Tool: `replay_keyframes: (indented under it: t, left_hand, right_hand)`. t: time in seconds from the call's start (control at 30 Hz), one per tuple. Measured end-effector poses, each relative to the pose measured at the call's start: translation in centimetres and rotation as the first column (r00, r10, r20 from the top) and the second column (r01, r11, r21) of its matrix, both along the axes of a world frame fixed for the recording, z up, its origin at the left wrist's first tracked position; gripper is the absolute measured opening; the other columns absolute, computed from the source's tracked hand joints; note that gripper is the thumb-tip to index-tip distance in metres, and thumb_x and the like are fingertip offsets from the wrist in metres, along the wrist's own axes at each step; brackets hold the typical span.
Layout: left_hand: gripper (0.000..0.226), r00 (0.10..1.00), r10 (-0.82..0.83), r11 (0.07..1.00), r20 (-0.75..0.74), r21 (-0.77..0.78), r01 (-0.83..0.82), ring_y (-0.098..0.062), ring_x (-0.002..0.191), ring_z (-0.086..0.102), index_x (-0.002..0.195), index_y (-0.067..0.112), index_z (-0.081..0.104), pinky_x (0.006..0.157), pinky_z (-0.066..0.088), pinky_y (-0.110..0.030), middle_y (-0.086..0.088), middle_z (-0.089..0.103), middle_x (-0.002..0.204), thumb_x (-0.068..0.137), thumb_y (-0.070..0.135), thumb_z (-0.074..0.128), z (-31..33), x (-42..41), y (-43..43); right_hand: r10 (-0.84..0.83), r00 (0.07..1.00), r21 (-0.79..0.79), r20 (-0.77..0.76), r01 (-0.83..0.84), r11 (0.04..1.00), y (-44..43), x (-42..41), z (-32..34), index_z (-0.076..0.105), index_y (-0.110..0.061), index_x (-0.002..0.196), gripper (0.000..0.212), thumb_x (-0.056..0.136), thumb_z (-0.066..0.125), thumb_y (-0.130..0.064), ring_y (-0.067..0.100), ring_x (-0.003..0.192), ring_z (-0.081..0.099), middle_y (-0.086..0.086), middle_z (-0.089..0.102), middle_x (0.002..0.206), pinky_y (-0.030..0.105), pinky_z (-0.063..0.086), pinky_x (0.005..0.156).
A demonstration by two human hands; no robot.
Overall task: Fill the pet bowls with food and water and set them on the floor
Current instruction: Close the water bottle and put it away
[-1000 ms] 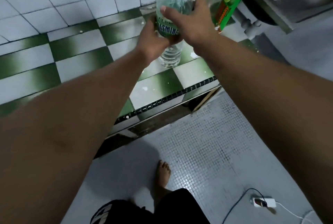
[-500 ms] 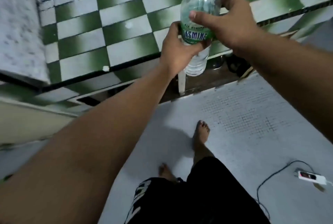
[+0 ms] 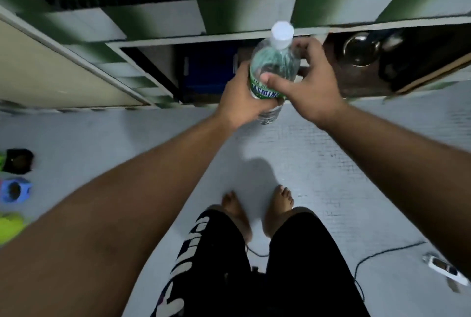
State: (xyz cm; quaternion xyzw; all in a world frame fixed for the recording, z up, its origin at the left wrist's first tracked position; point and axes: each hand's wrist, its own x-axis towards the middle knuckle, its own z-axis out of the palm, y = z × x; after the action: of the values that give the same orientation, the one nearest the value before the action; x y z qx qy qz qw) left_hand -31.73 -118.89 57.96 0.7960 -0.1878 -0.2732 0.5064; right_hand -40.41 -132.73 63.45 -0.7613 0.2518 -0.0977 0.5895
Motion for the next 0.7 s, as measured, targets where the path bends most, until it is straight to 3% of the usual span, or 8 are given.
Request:
replay_keyframes:
  t: [0.1, 0.23, 0.37, 0.43, 0.53, 0.63, 0.7]
  left_hand:
    - [0.085, 0.999, 0.022, 0.999, -0.035, 0.04, -0.02, -0.007, 0.107, 0.07, 0.133, 0.026, 0.055, 0.094, 0.058, -0.045, 0.01, 0.072, 0.118, 0.058, 0.039, 0.091, -8.3, 0.0, 0.2]
    - [0.084, 0.996, 0.073, 0.997, -0.048, 0.038, -0.072, -0.017, 0.111, 0.07, 0.131, 0.025, 0.057, 0.096, 0.057, -0.049, 0.005, 0.073, 0.119, 0.055, 0.042, 0.089, -18.6, 1.8, -1.8]
    - [0.077, 0.999, 0.032, 0.997, 0.026, 0.07, -0.034, -0.01, 0.105, 0.069, 0.133, 0.019, 0.059, 0.09, 0.056, -0.026, 0.01, 0.071, 0.114, 0.064, 0.023, 0.094, -26.7, 5.8, -4.1]
    - [0.076, 0.999, 0.015, 0.997, 0.045, 0.075, -0.019, -0.009, 0.103, 0.069, 0.132, 0.019, 0.058, 0.089, 0.057, -0.026, 0.009, 0.072, 0.114, 0.064, 0.018, 0.092, -29.5, 8.1, -5.0]
    - [0.074, 0.991, -0.011, 0.996, 0.137, 0.084, 0.0, -0.012, 0.108, 0.068, 0.132, 0.018, 0.058, 0.093, 0.057, -0.032, 0.005, 0.072, 0.118, 0.065, 0.022, 0.089, -33.0, 11.0, -6.8]
    - [0.071, 0.973, -0.043, 0.997, 0.227, 0.075, 0.027, -0.008, 0.112, 0.064, 0.135, 0.02, 0.057, 0.091, 0.052, -0.021, 0.005, 0.069, 0.125, 0.072, 0.028, 0.089, -35.4, 14.0, -8.9]
    - [0.068, 0.964, -0.014, 0.999, 0.264, 0.042, 0.004, -0.004, 0.105, 0.064, 0.131, 0.02, 0.061, 0.082, 0.052, -0.015, 0.006, 0.07, 0.12, 0.071, 0.032, 0.091, -36.3, 15.8, -10.0]
  right_hand:
    - [0.027, 0.998, 0.056, -0.051, -0.024, 0.998, 0.4, 0.3, -9.1, 0.045, -0.01, 0.134, 0.073, 0.076, 0.088, -0.021, -0.013, 0.099, 0.062, -0.014, 0.06, 0.115, 0.011, 0.052, 0.083]
    - [0.056, 0.995, 0.089, -0.084, -0.048, 0.995, -1.0, 3.1, -19.6, 0.042, -0.016, 0.139, 0.076, 0.078, 0.086, -0.025, -0.012, 0.105, 0.06, -0.011, 0.059, 0.122, 0.01, 0.051, 0.083]
    - [0.054, 0.997, 0.074, -0.059, -0.05, 0.996, -3.4, 6.7, -28.5, 0.04, -0.019, 0.14, 0.083, 0.073, 0.086, -0.036, 0.005, 0.115, 0.062, -0.004, 0.059, 0.129, 0.032, 0.055, 0.098]
    - [0.049, 0.998, 0.036, -0.03, -0.048, 0.998, -4.4, 8.3, -31.1, 0.04, -0.02, 0.14, 0.084, 0.072, 0.086, -0.039, 0.007, 0.117, 0.061, -0.003, 0.059, 0.13, 0.035, 0.054, 0.1]
    - [0.054, 0.999, 0.011, 0.002, -0.054, 0.999, -6.2, 11.1, -34.8, 0.041, -0.018, 0.139, 0.076, 0.078, 0.084, -0.032, 0.004, 0.117, 0.061, -0.005, 0.059, 0.13, 0.033, 0.053, 0.102]
    - [0.051, 0.998, -0.029, 0.03, -0.05, 0.998, -8.6, 14.2, -37.4, 0.043, -0.016, 0.138, 0.071, 0.081, 0.082, -0.029, -0.01, 0.107, 0.059, -0.014, 0.058, 0.122, 0.015, 0.052, 0.092]
    - [0.033, 0.998, -0.067, 0.055, -0.029, 0.997, -9.9, 16.4, -38.2, 0.044, -0.011, 0.139, 0.074, 0.079, 0.084, -0.029, -0.009, 0.105, 0.059, -0.013, 0.059, 0.12, 0.012, 0.051, 0.089]
